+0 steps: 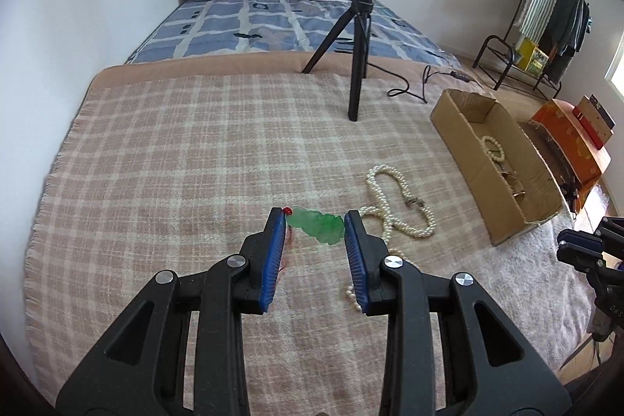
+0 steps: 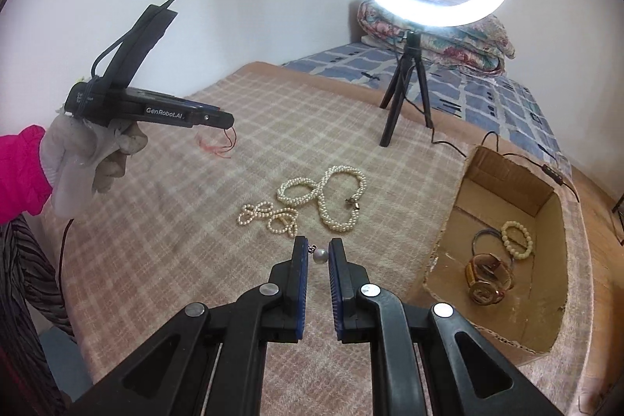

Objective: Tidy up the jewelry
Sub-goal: 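Carry the pendant with the left tool into the box while the right tool carries the pearl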

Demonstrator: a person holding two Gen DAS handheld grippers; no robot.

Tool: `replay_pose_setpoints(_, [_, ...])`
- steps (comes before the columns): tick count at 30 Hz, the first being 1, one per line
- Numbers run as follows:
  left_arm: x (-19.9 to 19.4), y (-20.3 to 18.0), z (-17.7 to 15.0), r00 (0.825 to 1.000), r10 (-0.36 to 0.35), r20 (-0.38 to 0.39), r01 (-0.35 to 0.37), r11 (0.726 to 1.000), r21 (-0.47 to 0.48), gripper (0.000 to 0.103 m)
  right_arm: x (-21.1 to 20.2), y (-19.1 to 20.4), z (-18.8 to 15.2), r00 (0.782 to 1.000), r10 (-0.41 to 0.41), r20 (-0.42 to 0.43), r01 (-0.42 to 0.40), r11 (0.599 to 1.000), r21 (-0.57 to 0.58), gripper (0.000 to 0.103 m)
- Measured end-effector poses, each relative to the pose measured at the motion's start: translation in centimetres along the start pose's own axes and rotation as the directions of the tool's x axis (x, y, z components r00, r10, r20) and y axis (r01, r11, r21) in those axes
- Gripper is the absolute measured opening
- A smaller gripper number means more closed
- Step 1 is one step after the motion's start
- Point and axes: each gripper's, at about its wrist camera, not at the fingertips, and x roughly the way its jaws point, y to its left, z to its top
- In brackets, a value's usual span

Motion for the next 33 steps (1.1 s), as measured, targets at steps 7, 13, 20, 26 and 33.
replay_pose_setpoints(7, [-0.9, -3.9, 1.0, 0.998, -0.057, 0.023, 0.056, 0.998, 0.037, 0.031, -3.3, -3.0, -0.4, 0.997, -0.069, 0.045, 0.066, 0.995, 0.073, 0.008])
replay_pose_setpoints(13, [-0.8, -7.6, 2.7, 0.993, -0.106, 0.049, 0.102, 0.992, 0.073, 0.031, -5.2, -5.6, -1.2, 0.991, -0.122, 0.058, 0.113, 0.984, 0.136, 0.008])
replay_pose_setpoints(20, [-0.5, -11.6, 5.2, 0.985, -0.154, 0.077, 0.145, 0.983, 0.112, 0.031, -6.0, -7.9, -2.0, 0.986, -0.155, 0.054, 0.144, 0.975, 0.169, 0.008])
replay_pose_setpoints(26, [0.3, -14.9, 7.9, 0.977, -0.192, 0.089, 0.179, 0.974, 0.141, 0.031, -5.7, -10.3, -2.2, 0.984, -0.17, 0.047, 0.156, 0.965, 0.211, 0.008])
replay_pose_setpoints(33, [2.3, -18.4, 10.7, 0.97, -0.223, 0.092, 0.207, 0.965, 0.16, 0.031, -4.7, -12.6, -2.8, 0.981, -0.192, 0.012, 0.184, 0.955, 0.232, 0.008])
